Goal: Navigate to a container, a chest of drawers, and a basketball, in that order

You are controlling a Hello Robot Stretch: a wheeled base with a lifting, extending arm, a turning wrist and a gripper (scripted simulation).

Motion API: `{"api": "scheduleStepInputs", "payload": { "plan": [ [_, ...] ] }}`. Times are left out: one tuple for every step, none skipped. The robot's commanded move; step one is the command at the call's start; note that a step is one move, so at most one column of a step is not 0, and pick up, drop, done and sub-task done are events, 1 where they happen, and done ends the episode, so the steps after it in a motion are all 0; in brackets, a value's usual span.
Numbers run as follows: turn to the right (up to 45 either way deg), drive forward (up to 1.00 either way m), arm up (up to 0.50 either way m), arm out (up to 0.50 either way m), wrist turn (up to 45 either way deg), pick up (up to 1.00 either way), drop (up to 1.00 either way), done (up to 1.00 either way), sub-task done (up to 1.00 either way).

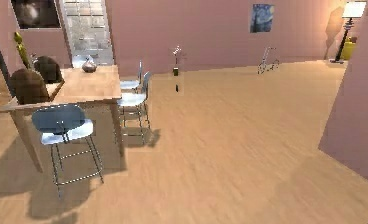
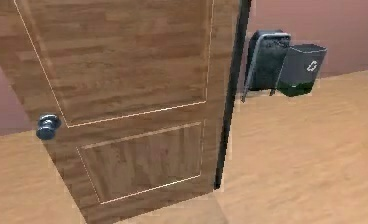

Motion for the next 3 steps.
{"api": "scheduleStepInputs", "payload": {
  "plan": [
    [0.0, 0.65, 0.00, 0.00, 0.0, 0.00, 0.00, 0.00, 0.00],
    [6.0, 0.00, 0.00, 0.00, 0.0, 0.00, 0.00, 0.00, 0.00],
    [3.0, 0.00, 0.00, 0.00, 0.0, 0.00, 0.00, 0.00, 0.00]
  ]
}}
